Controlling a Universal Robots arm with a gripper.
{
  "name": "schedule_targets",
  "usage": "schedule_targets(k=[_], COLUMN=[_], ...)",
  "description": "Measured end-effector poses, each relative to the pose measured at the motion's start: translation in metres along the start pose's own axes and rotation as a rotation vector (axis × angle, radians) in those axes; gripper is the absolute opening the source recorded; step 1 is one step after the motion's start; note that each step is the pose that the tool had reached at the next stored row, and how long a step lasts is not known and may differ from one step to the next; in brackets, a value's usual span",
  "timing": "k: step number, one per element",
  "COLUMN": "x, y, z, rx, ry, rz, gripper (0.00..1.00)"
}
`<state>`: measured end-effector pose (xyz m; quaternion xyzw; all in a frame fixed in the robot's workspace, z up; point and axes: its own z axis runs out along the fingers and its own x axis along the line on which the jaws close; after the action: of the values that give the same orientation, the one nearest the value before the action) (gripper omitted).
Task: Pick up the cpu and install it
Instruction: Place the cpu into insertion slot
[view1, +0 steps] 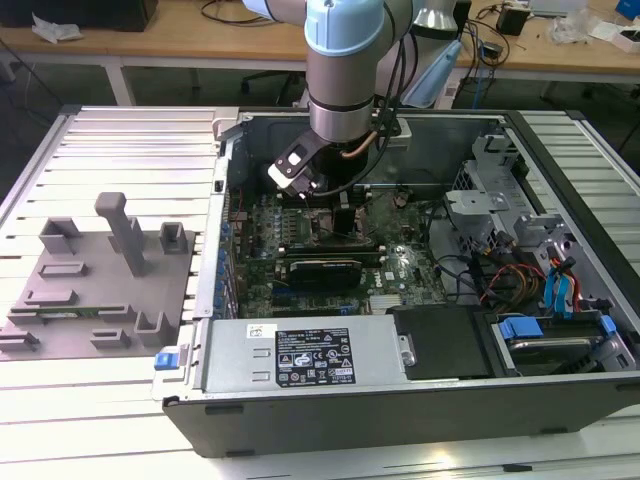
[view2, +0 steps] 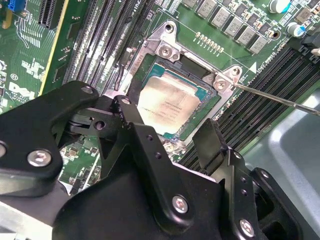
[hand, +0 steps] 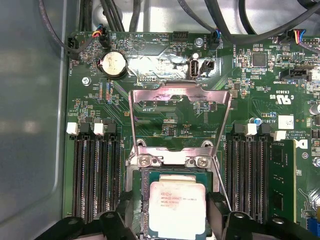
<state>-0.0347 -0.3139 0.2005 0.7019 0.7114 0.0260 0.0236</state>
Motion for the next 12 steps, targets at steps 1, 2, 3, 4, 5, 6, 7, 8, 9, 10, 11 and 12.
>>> schedule_targets(k=[1, 2, 3, 4, 5, 6, 7, 8, 9, 10, 11, 12], x=[0.0, 0.0, 0.0, 0.0001, 0.0003, 0.0004, 0.0005, 0.0005, 0.0005, 0.0005, 0.0005, 0.0004], y=[0.0, 0.0, 0.0, 0.0, 0.0, 0.0, 0.0, 0.0, 0.0, 0.0, 0.0, 0.0], z=[0.0, 0.0, -0.0001, -0.0002, -0.0001, -0.0001, 0.0, 0.0001, 0.0001, 0.0003, 0.0006, 0.0007], rx=[-0.0001, 0.0, 0.0, 0.0001, 0.0001, 0.0, -0.0001, -0.0001, 0.0001, 0.0, -0.0001, 0.0001], ry=[0.0, 0.0, 0.0, -0.0003, -0.0001, 0.0, 0.0001, 0.0001, -0.0002, -0.0005, -0.0011, -0.0016], rz=[0.0, 0.0, 0.0, 0.0, 0.0, 0.0, 0.0, 0.0, 0.0, 0.0, 0.0, 0.0], gripper=[0.69, 0.69, 0.69, 0.69, 0.69, 0.69, 0.69, 0.69, 0.69, 0.69, 0.69, 0.69])
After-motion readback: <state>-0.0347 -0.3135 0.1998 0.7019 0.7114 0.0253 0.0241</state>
